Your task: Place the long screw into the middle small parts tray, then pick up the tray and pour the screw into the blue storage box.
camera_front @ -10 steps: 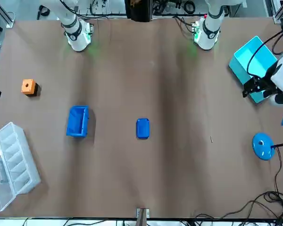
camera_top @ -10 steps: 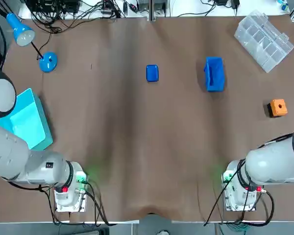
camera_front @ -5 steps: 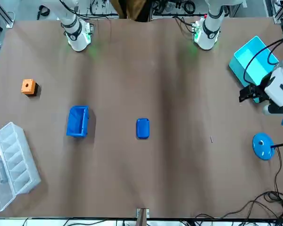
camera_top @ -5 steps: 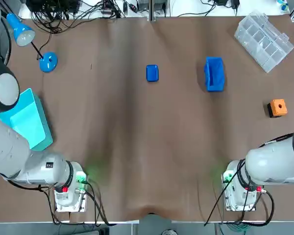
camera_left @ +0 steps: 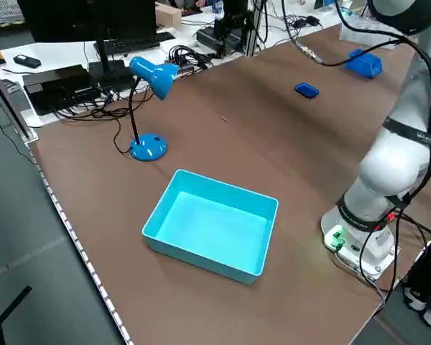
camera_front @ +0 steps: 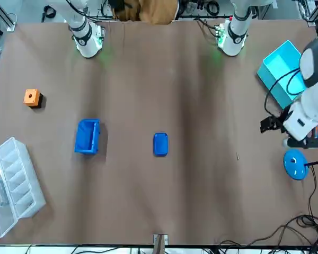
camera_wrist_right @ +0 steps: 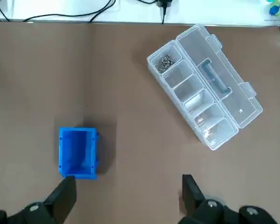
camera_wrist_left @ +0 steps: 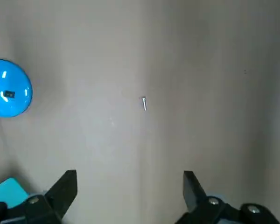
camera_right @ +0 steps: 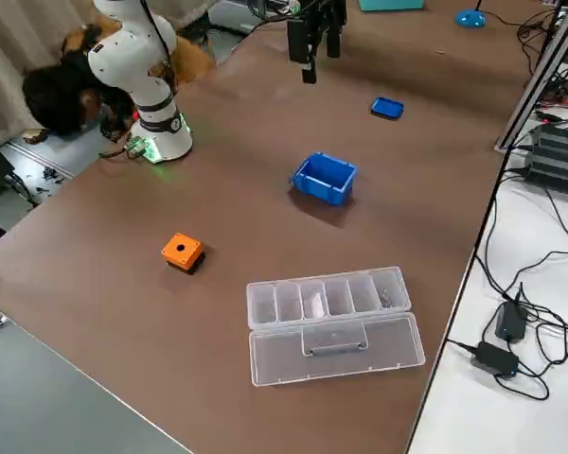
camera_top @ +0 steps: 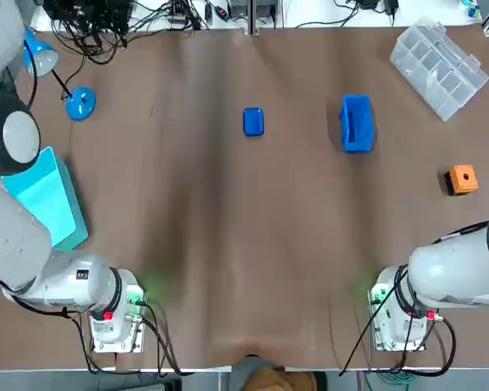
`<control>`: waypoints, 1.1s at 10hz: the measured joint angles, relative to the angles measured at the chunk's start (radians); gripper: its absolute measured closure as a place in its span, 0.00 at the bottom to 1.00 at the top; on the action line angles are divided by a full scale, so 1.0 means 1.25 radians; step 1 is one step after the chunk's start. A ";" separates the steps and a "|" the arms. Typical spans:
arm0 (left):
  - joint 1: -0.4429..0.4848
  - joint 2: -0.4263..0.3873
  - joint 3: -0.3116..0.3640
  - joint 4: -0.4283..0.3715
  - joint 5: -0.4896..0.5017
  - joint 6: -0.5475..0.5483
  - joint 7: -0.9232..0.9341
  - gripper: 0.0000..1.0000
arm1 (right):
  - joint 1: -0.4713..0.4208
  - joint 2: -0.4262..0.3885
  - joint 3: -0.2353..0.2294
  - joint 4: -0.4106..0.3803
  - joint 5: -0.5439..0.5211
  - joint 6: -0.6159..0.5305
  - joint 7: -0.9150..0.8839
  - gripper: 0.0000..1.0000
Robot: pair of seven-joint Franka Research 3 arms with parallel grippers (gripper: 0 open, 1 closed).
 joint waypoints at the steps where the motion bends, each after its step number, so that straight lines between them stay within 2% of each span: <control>1: 0.000 0.027 0.000 -0.004 0.000 0.026 -0.001 0.00 | -0.001 0.000 0.000 0.000 0.000 0.000 0.000 0.00; 5: -0.009 0.145 -0.003 -0.012 0.000 0.165 -0.007 0.00 | 0.003 0.001 0.001 -0.002 0.000 0.000 -0.001 0.00; 9: -0.009 0.204 -0.004 -0.044 0.000 0.267 -0.014 0.00 | 0.037 0.026 0.005 -0.006 0.000 0.015 0.000 0.00; 11: -0.003 0.224 -0.003 -0.061 0.000 0.308 -0.092 0.00 | 0.036 0.026 0.004 -0.005 0.000 0.015 0.000 0.00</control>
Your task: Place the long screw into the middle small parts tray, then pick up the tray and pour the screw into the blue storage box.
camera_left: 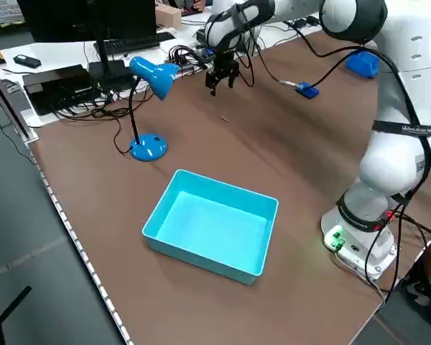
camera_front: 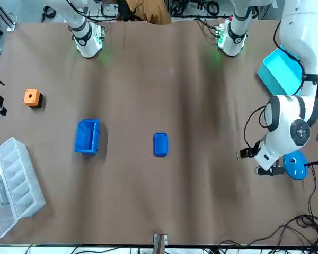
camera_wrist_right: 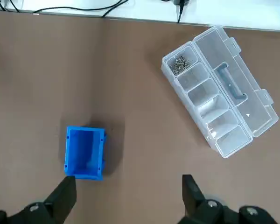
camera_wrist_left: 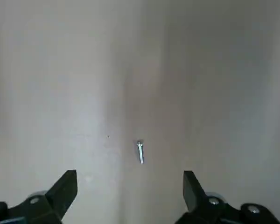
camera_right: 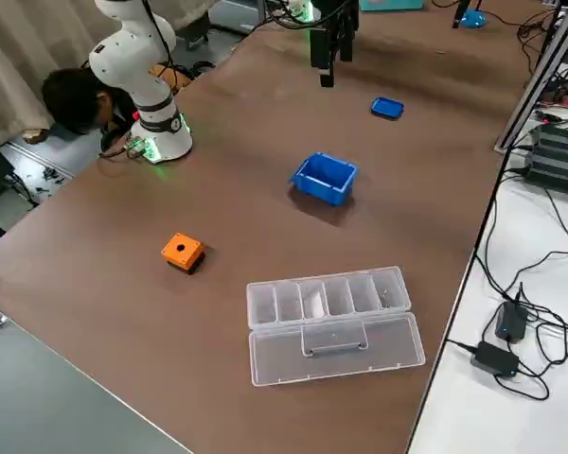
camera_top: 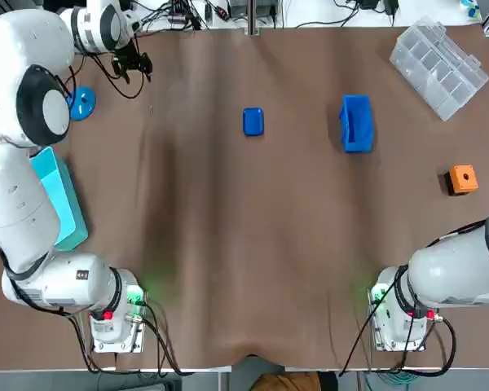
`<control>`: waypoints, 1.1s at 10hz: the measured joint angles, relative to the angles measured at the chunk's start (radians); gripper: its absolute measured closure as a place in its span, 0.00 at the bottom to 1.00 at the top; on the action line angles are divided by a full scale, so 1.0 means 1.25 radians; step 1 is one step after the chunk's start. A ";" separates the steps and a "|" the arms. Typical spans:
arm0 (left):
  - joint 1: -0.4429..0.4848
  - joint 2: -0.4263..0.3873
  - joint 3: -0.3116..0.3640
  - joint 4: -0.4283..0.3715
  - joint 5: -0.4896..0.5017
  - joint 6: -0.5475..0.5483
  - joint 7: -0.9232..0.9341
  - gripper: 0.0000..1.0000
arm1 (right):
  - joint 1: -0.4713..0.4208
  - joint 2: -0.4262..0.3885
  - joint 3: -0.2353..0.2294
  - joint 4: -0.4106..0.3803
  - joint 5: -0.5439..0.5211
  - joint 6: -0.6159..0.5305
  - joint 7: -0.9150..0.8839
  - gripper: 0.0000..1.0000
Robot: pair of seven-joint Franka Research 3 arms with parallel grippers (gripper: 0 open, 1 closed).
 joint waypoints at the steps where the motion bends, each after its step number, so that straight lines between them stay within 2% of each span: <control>1: -0.001 0.013 0.000 -0.003 0.000 0.022 -0.046 0.00 | 0.000 0.000 0.000 0.000 0.000 0.000 0.000 0.00; 4: -0.013 0.055 -0.001 -0.023 0.000 0.081 -0.129 0.00 | 0.000 0.000 -0.001 0.000 0.000 0.001 0.000 0.00; 7: -0.014 0.062 -0.001 -0.055 0.000 0.111 -0.179 0.01 | 0.000 0.000 -0.001 0.001 0.000 0.001 0.000 0.00; 11: -0.021 0.090 -0.002 -0.064 0.000 0.144 -0.222 0.08 | 0.000 0.000 -0.001 0.001 0.000 0.001 0.000 0.00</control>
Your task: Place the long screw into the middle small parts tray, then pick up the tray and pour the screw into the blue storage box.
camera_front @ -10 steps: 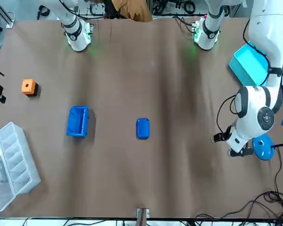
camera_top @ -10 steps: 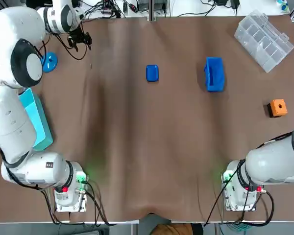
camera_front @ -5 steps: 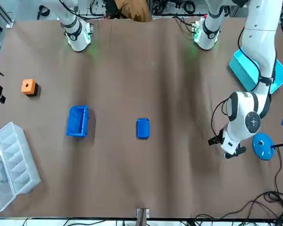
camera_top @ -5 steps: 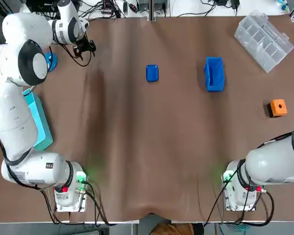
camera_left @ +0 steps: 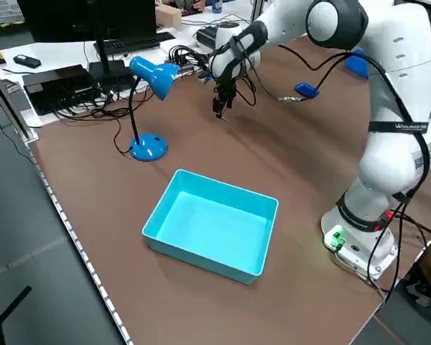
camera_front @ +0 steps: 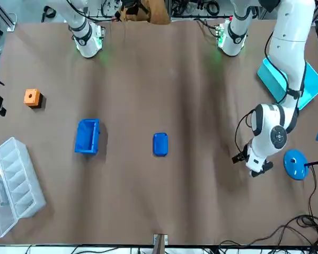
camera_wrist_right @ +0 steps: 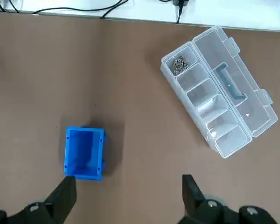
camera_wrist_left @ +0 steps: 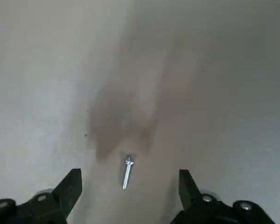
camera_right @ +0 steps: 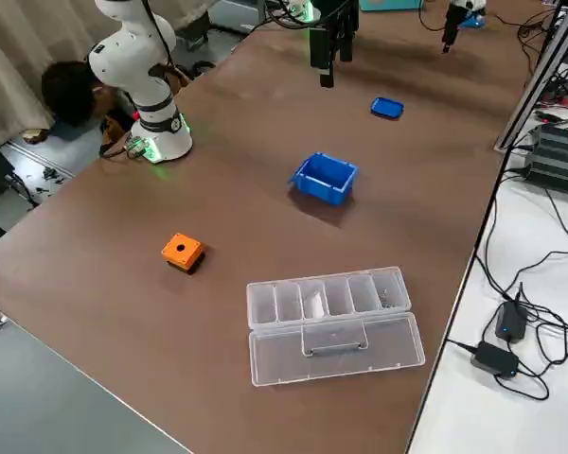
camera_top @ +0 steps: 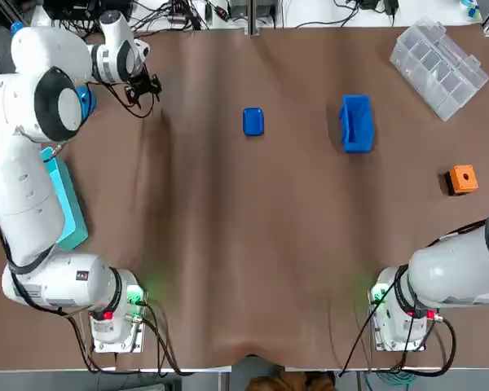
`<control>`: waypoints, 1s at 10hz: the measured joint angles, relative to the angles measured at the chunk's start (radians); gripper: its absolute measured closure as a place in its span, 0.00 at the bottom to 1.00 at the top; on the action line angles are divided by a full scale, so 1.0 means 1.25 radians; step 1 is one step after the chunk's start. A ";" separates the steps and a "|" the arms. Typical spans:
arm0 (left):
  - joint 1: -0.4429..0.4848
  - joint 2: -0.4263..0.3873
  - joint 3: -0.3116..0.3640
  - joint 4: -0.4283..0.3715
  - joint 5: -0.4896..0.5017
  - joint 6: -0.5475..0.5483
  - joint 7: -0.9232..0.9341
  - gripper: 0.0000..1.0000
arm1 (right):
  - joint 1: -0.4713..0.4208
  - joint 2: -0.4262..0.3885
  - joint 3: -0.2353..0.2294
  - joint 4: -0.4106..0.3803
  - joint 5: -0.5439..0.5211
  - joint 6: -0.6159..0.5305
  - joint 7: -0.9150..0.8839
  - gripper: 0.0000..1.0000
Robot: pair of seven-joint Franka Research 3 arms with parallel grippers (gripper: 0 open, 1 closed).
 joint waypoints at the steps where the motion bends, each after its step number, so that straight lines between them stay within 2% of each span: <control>1: -0.008 0.008 0.000 -0.001 0.000 0.001 -0.010 0.08 | 0.001 0.000 0.000 0.000 0.000 0.000 0.000 0.00; 3: -0.018 0.024 0.000 -0.001 0.000 0.012 -0.015 0.11 | 0.004 0.000 0.001 0.000 0.000 0.000 0.000 0.00; 7: -0.013 0.024 0.003 0.002 0.000 0.016 -0.016 0.27 | 0.004 0.000 0.000 0.000 0.000 0.000 0.000 0.00; 10: -0.013 0.024 0.004 0.002 0.000 0.016 -0.016 0.32 | 0.004 0.000 0.000 0.000 0.000 0.000 0.000 0.00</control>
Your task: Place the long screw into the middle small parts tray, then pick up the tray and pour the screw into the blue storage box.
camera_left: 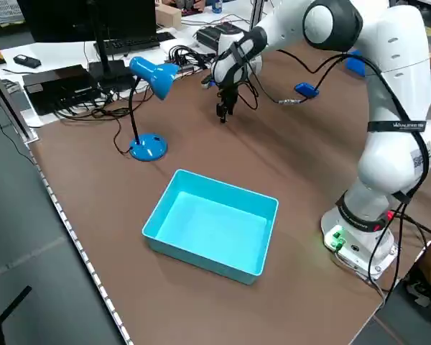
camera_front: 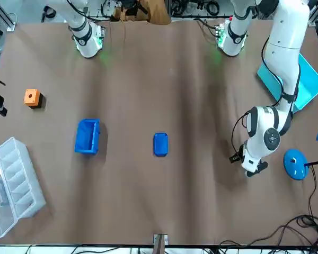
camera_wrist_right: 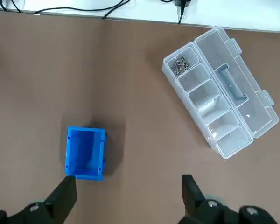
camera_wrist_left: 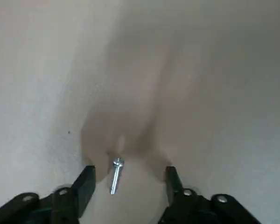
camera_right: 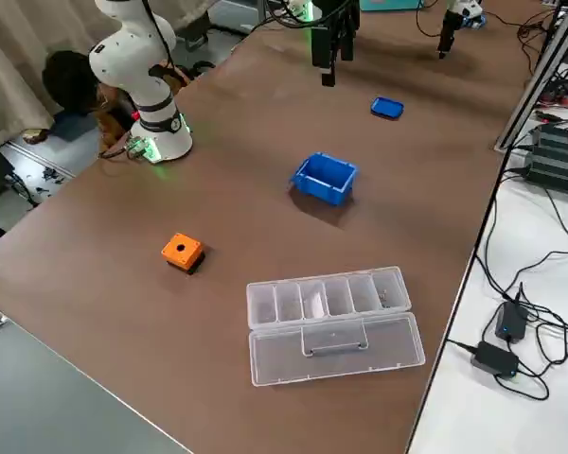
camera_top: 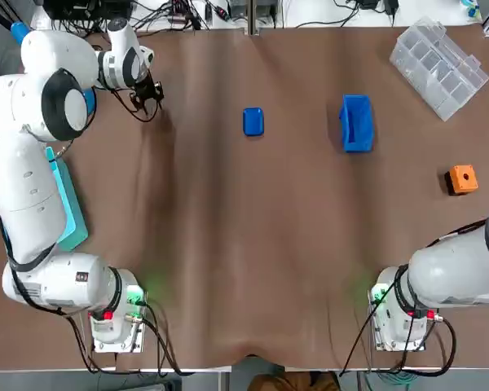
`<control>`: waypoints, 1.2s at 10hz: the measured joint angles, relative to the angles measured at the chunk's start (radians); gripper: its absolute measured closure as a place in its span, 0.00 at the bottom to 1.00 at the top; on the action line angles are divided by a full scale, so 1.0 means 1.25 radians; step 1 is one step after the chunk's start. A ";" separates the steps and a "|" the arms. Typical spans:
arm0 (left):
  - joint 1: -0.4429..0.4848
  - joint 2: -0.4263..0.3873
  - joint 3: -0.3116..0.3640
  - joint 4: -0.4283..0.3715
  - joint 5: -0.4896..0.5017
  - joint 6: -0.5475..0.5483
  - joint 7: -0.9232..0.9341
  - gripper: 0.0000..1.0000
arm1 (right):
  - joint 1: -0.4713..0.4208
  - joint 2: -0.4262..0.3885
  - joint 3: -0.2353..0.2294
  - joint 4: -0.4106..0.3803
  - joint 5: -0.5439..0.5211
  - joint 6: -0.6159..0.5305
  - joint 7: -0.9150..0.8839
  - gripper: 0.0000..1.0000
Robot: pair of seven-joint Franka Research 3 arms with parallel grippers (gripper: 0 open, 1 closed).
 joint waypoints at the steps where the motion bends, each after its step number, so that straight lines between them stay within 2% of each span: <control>1: 0.000 0.000 0.000 0.000 0.000 0.000 0.000 0.37 | 0.000 0.000 0.000 0.000 0.000 0.000 0.000 0.00; 2: -0.001 -0.001 -0.001 0.001 0.000 0.000 0.000 0.54 | 0.000 0.000 0.000 0.000 0.000 0.000 0.000 0.00; 6: -0.001 -0.002 -0.001 0.002 0.000 0.001 0.000 0.84 | -0.001 0.000 -0.002 0.000 0.000 0.000 0.000 0.00; 10: 0.000 -0.004 0.000 0.003 0.000 0.000 0.000 0.91 | -0.002 0.000 -0.002 0.000 0.000 0.000 0.000 0.00; 12: 0.001 -0.026 0.000 0.008 0.000 0.000 0.000 0.93 | -0.002 0.000 -0.002 0.000 0.000 0.000 0.000 0.00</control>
